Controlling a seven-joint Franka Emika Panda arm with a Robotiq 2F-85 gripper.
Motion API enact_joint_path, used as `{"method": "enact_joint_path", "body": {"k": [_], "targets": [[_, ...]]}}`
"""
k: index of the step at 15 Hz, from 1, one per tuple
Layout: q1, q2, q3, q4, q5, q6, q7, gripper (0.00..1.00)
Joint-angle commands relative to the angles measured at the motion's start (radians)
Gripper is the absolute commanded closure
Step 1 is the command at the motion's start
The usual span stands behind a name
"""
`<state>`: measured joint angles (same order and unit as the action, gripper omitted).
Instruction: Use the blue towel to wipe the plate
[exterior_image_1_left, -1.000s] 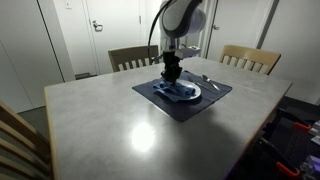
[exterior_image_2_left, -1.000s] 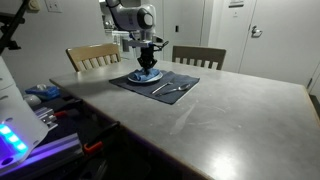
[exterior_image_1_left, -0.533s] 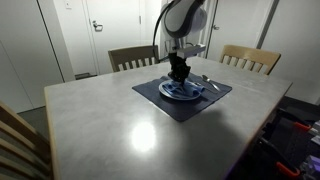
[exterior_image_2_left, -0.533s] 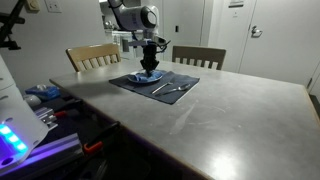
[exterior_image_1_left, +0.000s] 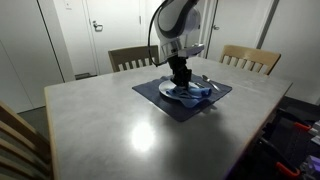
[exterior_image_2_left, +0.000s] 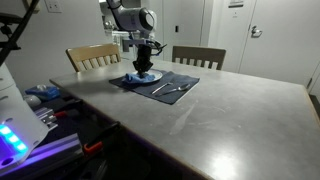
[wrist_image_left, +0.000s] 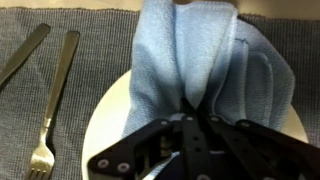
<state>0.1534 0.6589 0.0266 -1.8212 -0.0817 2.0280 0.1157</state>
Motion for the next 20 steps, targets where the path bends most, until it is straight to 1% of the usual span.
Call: {"method": "enact_joint_path", "body": {"k": [1,5,7,10,12,16,18,20], "targets": [[-0.026,0.027,0.046,0.037,0.023,-0.003,-0.104,0.99],[-0.02,0.013,0.045,0.014,0.005,0.112,-0.124,0.99],[-0.016,0.008,0.035,0.003,-0.003,0.176,-0.108,0.99],[-0.007,0.009,0.009,0.001,-0.01,0.215,-0.054,0.99],[-0.002,0.013,-0.01,0.007,-0.012,0.201,-0.009,0.99],[0.019,0.023,-0.052,0.03,-0.031,0.105,0.109,0.99],[0.037,0.026,-0.074,0.037,-0.047,0.034,0.18,0.99],[0.04,0.034,-0.076,0.046,-0.06,-0.031,0.203,0.99]]}}
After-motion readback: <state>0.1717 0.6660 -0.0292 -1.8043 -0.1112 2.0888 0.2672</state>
